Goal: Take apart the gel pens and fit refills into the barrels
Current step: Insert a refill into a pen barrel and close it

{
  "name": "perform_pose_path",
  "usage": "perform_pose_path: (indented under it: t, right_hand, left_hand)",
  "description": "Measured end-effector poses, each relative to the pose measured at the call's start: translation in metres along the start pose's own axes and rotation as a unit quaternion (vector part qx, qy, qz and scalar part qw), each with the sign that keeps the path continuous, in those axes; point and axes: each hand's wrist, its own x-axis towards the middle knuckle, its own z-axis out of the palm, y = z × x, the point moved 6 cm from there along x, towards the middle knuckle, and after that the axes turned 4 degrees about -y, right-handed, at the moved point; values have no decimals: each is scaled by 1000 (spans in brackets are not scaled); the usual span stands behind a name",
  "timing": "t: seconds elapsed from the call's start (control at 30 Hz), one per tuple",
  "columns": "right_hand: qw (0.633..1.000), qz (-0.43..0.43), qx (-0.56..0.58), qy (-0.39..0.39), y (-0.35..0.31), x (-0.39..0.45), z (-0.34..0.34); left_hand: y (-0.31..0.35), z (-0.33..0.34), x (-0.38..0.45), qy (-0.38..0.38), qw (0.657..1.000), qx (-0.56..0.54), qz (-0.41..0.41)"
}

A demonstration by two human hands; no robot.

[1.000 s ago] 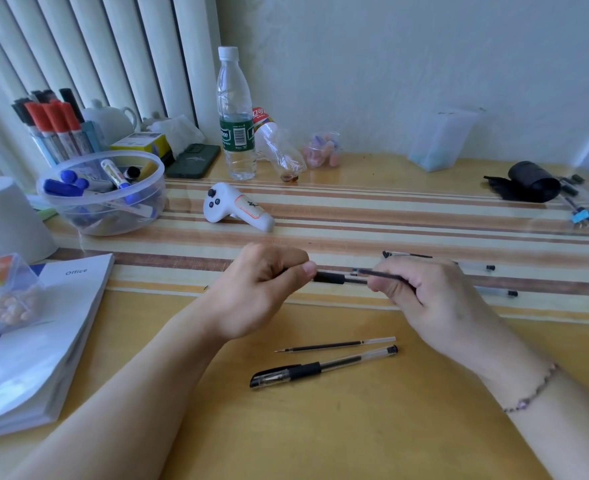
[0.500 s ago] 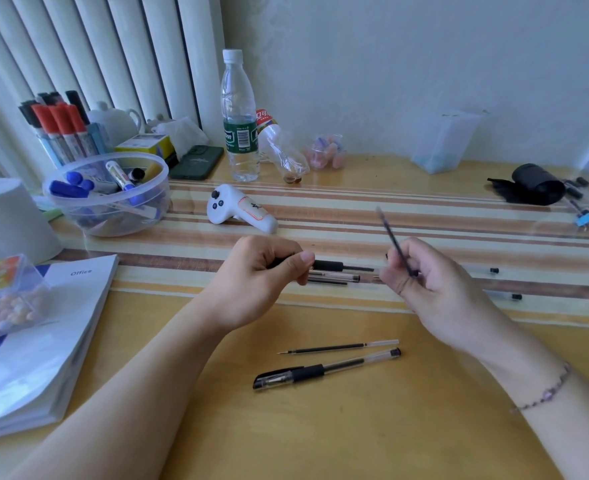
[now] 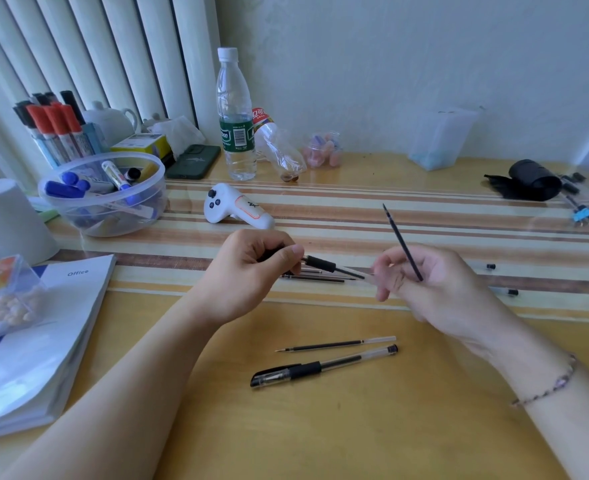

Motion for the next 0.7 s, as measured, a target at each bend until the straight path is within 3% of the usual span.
perform_pose_path:
  t: [0.27,0.47,0.7]
  right_hand:
    - [993,36,-99,51,3,0,-20]
    - [969,80,-213,90,15,0,-37]
    - [943,50,-329,17,14,-1,-14]
  left_hand:
    - [-1,-22,0,24,1000,5,-14]
    - [-19,-74,-5,142,980,-122,-63]
    - [-22,-45,1,29,994,-73,-75]
